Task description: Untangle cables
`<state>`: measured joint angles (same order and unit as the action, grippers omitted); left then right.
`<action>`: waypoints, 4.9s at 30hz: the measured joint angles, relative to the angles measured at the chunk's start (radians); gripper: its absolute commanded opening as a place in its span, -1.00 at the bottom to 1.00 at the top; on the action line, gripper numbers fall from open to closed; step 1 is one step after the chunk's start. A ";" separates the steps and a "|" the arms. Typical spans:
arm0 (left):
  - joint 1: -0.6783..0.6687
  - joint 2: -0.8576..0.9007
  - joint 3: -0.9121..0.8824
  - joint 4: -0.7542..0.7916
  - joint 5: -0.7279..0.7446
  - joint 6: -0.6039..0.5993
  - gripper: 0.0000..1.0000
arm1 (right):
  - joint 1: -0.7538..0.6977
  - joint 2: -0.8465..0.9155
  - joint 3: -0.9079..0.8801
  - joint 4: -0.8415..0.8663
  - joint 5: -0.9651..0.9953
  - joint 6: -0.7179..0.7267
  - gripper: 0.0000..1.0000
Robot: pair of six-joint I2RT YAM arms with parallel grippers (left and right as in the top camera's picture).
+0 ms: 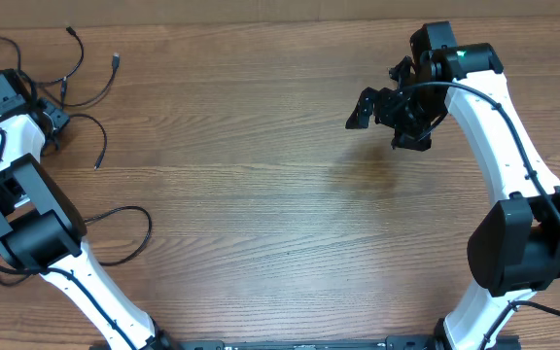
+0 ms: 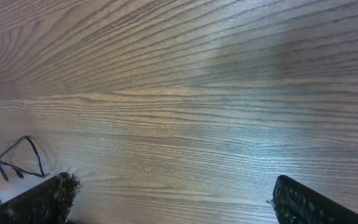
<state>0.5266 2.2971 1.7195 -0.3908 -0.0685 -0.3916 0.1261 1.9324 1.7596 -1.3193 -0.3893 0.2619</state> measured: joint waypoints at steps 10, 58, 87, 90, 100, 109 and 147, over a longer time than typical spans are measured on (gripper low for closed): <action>0.014 0.000 0.002 0.090 -0.007 0.081 -0.91 | 0.000 0.000 0.000 0.000 0.000 0.000 1.00; 0.064 -0.126 0.026 -0.285 0.120 -0.053 0.99 | 0.000 -0.005 -0.113 0.051 0.000 0.000 1.00; 0.062 -0.160 0.039 -0.261 0.142 -0.090 -0.92 | 0.000 -0.005 -0.113 0.047 -0.015 0.000 1.00; 0.062 -0.190 0.048 -0.267 0.143 -0.114 -0.92 | 0.000 -0.005 -0.113 0.048 -0.015 -0.001 1.00; 0.062 -0.192 0.048 -0.356 0.056 -0.110 0.27 | 0.000 -0.005 -0.113 0.050 -0.014 -0.001 0.99; 0.171 -0.127 0.049 -0.349 -0.094 -0.023 0.55 | 0.000 -0.005 -0.113 0.035 -0.015 0.000 1.00; 0.096 0.080 0.243 -0.238 0.123 0.043 0.62 | 0.260 -0.005 -0.113 0.128 0.005 0.023 0.99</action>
<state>0.6228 2.3768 1.9621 -0.6292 0.0547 -0.3489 0.3862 1.9270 1.6470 -1.1912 -0.3847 0.2844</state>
